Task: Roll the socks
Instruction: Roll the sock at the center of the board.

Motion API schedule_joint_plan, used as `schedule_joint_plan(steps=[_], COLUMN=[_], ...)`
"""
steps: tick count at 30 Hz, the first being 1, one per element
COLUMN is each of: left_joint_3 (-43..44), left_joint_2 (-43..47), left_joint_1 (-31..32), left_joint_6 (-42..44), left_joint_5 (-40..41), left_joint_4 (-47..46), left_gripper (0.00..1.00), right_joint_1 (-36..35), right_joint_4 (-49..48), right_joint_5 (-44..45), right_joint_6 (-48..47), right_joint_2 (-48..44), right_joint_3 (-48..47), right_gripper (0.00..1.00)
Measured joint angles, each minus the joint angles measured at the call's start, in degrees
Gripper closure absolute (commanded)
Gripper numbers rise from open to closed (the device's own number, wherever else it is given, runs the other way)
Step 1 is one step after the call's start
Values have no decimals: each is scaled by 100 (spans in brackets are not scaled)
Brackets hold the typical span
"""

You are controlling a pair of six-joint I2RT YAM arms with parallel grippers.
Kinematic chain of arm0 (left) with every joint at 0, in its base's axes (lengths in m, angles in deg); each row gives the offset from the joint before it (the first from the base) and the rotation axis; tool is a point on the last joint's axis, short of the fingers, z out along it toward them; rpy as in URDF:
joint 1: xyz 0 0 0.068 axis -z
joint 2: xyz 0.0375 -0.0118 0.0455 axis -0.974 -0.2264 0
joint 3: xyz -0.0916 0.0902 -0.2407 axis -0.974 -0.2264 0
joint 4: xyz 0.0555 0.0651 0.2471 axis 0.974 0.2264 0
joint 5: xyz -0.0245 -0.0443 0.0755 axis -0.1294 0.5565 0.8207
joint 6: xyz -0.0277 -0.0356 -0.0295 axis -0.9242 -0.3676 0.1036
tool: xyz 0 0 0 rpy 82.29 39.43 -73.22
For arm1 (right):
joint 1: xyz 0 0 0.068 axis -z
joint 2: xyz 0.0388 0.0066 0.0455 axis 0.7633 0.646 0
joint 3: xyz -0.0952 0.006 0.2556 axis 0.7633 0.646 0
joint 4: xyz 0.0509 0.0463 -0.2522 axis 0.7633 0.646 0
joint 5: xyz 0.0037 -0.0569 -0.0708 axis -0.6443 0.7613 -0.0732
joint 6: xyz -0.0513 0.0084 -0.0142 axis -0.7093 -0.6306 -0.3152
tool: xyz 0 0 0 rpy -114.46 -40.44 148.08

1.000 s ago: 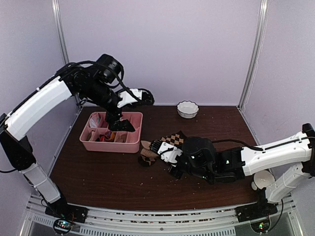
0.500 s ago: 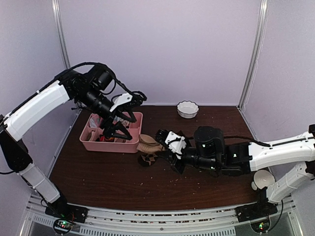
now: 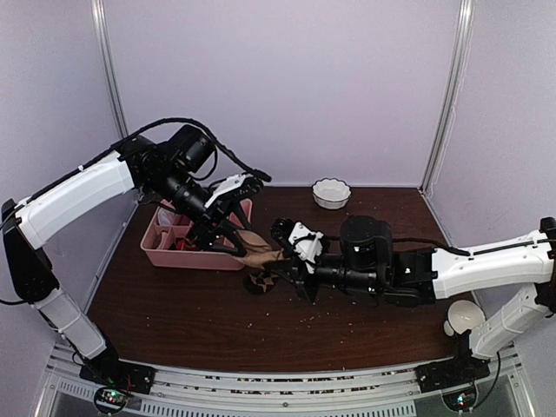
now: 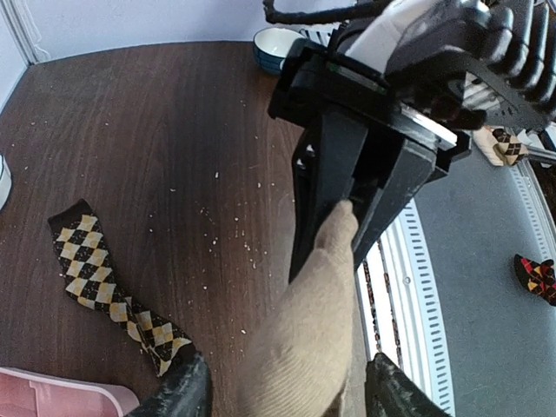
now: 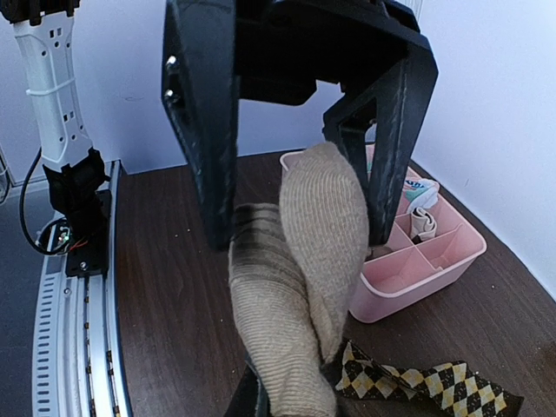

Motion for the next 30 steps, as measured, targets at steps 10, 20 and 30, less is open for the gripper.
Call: schedule_joint_plan(steps=[10,20,30], left_joint_3=[35,-205,-330], left_joint_2=[-81,-46,96], left_joint_1=[190,363,656], left_joint_6=[476,525,588], left_joint_5=[122,1220,2413], left_joint_4=[72,-472,-1038], left_gripper=[43,87,96], right_joint_1=[348,603,929], right_joint_4=[247,284,48], right_joint_5=[-249,-785,-1266], right_joint_6=[997,2013,3139], right_joint_2=[522,667,765], right_joint_3=[-647,-645,-627], right_gripper=[100,100,100])
